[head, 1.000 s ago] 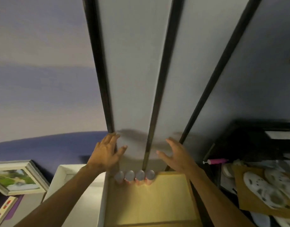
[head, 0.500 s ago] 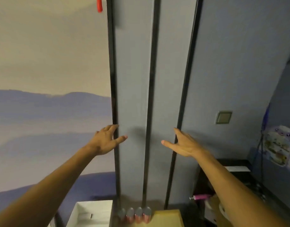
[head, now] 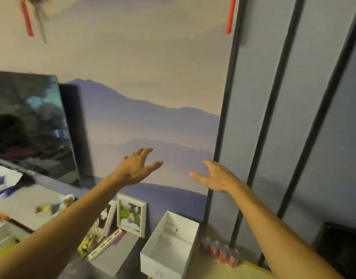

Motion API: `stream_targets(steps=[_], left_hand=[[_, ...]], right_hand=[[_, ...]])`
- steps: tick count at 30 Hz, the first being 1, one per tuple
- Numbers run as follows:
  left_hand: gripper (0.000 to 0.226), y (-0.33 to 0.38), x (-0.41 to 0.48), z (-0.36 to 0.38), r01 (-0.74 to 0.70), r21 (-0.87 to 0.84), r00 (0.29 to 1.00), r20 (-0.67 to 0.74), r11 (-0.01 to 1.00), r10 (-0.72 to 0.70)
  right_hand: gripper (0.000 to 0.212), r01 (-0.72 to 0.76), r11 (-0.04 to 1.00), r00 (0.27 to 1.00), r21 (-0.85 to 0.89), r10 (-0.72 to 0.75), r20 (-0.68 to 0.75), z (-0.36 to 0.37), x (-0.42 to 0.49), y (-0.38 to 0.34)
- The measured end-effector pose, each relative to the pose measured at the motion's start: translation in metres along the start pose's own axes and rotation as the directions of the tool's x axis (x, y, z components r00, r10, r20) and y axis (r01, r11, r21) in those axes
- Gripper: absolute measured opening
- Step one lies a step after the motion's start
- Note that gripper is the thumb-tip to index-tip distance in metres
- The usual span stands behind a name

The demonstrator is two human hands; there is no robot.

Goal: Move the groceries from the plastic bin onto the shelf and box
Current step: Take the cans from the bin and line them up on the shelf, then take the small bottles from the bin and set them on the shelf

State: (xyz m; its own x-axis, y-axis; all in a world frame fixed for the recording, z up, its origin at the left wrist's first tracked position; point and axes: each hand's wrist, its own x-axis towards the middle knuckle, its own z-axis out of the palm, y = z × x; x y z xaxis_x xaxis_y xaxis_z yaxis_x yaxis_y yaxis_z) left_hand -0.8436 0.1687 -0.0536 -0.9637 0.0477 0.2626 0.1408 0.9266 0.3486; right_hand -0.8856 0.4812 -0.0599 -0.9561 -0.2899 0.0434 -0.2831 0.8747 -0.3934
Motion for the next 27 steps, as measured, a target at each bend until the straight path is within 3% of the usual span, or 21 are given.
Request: stream_targets(steps=[5,14,22,25,27], left_hand=[[0.096,-0.11,-0.074,-0.046,0.242,0.012,0.968,-0.073,0.97,-0.241],[0.11,-0.299,-0.219,-0.11,0.608,0.019,0.789,-0.12,0.794,-0.602],[0.095,-0.403,-0.296,-0.101,0.775,0.007,0.628,-0.109,0.631,-0.77],[0.092,-0.439,-0.312,-0.086,0.814,-0.056,0.569,-0.119,0.578,-0.813],[0.091,-0.462,-0.321,-0.067,0.843,-0.095,0.519,-0.117,0.529,-0.847]], right_hand=[[0.107,0.229,0.973,0.968,-0.015,-0.226,0.109,0.059,0.04,-0.124],[0.109,0.539,0.841,0.804,0.051,-0.532,0.265,0.189,0.083,-0.345],[0.097,0.632,0.768,0.671,0.099,-0.607,0.426,0.307,0.108,-0.464],[0.11,0.663,0.736,0.611,0.134,-0.636,0.472,0.359,0.131,-0.499],[0.107,0.69,0.708,0.55,0.153,-0.65,0.525,0.385,0.142,-0.525]])
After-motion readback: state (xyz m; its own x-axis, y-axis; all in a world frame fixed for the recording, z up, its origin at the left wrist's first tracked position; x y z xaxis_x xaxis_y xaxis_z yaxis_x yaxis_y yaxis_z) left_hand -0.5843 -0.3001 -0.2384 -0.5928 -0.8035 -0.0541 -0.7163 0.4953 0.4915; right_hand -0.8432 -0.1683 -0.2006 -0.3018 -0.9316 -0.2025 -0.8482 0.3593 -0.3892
